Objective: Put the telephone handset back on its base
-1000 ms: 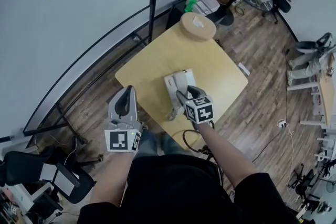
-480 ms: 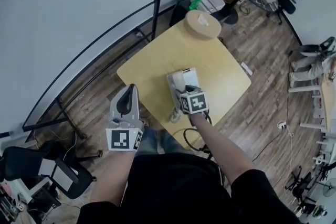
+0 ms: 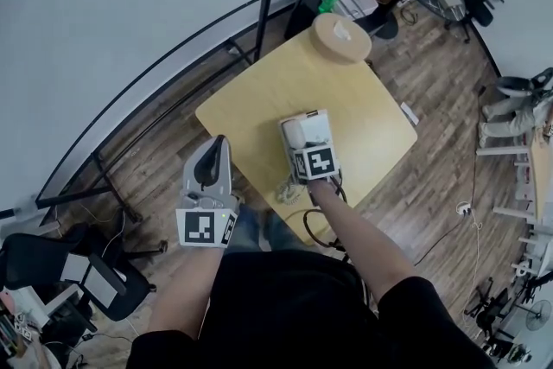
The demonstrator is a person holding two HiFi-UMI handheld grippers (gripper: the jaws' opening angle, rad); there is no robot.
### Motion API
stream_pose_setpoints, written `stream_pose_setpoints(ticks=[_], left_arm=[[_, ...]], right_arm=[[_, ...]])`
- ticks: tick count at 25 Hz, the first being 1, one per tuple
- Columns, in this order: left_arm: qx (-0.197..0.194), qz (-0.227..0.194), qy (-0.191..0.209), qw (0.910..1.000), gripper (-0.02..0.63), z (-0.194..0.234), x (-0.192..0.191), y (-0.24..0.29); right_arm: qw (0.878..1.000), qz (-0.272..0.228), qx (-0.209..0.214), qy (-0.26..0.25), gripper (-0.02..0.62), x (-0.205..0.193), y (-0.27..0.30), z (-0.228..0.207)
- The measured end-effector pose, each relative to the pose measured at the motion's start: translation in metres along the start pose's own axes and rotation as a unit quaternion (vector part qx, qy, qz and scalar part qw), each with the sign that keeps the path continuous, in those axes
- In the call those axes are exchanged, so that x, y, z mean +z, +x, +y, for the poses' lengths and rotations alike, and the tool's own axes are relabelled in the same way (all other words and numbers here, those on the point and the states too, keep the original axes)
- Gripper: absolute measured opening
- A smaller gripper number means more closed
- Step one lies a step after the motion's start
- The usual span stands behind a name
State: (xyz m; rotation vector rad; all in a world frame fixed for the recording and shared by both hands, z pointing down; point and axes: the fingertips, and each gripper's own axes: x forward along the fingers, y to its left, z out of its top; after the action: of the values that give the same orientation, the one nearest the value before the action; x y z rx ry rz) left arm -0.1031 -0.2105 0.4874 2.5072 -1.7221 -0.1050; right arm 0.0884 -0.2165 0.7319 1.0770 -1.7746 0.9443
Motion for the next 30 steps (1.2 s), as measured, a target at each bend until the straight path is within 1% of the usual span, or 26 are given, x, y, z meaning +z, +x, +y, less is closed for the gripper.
stream_pose_setpoints(ticks=[7,14,15,17,20,22,26,30], left_arm=[[0.0,0.003,-0.001,1.0,0.0,-0.002,-0.001,0.0],[-0.002,0.003,0.0,1.0,0.0,0.0,-0.002,-0.002],[-0.003,0.003,0.001,1.0,0.0,0.0,-0.002,-0.002],[-0.004,0.003,0.003,1.0,0.0,-0.001,-0.002,-0.003],[-0.009,0.004,0.009,0.9999,0.0,-0.004,-0.002,-0.005],[-0.008,0.003,0.007,0.9999,0.0,-0.005,-0.002,-0.006],[-0.013,0.0,0.007,0.9999,0.0,-0.009,0.0,-0.004],[-0.015,-0.004,0.006,0.9999,0.0,-0.014,0.007,-0.001]], right_arm=[[1.0,0.016,-0.009,0.001,0.206,0.003,0.007,-0.001],[1.0,0.015,-0.012,-0.004,0.212,0.005,0.014,0.002],[1.0,0.014,-0.014,-0.007,0.219,0.005,0.014,0.002],[1.0,0.01,-0.015,-0.006,0.313,0.005,0.014,0.0],[1.0,0.004,-0.004,0.007,0.319,0.003,0.012,0.0],[1.0,0.001,-0.001,0.006,0.319,0.002,0.009,0.0],[1.0,-0.025,0.005,-0.001,0.319,0.012,-0.005,0.007],[0.997,-0.076,0.008,-0.002,0.319,0.031,-0.041,0.01]])
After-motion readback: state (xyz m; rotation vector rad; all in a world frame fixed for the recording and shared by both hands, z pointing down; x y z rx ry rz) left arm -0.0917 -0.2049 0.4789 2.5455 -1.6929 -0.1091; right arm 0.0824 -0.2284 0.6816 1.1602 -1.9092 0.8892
